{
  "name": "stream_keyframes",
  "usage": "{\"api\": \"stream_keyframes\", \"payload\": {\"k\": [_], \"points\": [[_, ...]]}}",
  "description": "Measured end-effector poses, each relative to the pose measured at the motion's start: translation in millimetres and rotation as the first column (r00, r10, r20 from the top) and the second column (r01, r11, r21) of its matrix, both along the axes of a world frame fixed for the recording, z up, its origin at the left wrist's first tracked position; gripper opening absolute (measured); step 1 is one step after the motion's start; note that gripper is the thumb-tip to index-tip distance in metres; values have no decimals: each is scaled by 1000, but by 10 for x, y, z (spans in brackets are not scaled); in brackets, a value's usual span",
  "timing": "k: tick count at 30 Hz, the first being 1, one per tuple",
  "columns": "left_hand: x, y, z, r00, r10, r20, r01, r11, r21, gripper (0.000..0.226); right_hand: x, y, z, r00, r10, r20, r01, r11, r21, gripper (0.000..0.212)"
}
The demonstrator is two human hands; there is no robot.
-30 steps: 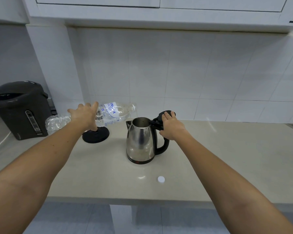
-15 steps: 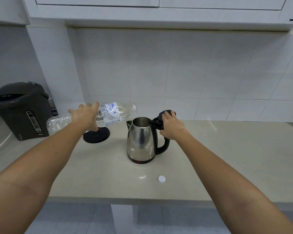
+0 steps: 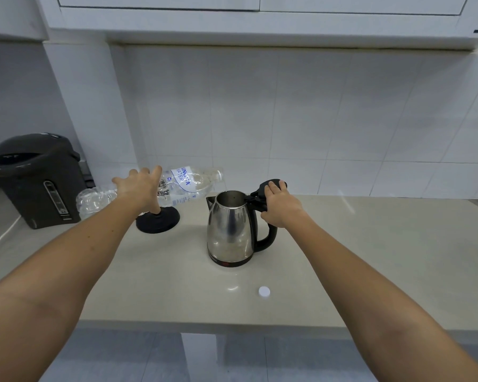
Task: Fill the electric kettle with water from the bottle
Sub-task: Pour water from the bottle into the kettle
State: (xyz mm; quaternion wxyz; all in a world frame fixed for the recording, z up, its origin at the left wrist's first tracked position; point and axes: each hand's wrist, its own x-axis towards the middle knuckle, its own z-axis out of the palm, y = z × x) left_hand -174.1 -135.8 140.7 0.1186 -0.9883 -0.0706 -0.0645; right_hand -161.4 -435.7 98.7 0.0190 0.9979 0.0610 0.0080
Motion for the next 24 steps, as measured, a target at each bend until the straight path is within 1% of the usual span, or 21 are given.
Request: {"api": "stream_keyframes", "payload": {"k": [14, 24], "points": [[16, 8, -13, 1000, 2, 4, -2, 1000, -6, 84, -3, -4, -3, 1000, 5, 3, -5, 1000, -4, 75], [23, 30, -19, 1000, 1, 4, -1, 1000, 23, 83, -8, -6, -13, 1000, 2, 6, -2, 1000, 1, 75]]}}
